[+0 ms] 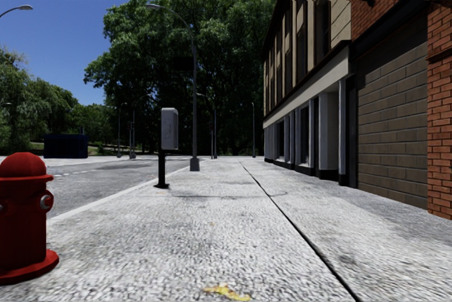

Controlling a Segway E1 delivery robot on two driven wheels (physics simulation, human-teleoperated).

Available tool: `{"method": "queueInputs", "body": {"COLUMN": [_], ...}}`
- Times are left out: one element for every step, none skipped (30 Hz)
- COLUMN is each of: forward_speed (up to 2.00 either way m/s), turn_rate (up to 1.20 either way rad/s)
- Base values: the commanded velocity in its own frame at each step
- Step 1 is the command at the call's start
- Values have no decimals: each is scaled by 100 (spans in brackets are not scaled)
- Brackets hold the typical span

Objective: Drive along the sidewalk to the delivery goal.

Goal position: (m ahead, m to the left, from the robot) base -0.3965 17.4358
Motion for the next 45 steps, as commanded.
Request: {"method": "queueInputs", "body": {"forward_speed": [200,200,200,200,200,200,200,200,200,200,200,200,200,200,200,200,200,200,200,200,200,200,200,200,200,200,200,200,200,200,200,200,200,200,200,200,200,200,200,200,200,200,200,200,200], "turn_rate": [0,0,0,0,0,0,0,0,0,0,0,0,0,0,0,0,0,0,0,0,0,0,0,0,0,0,0,0,0,0,0,0,0,0,0,0,0,0,0,0,0,0,0,0,0]}}
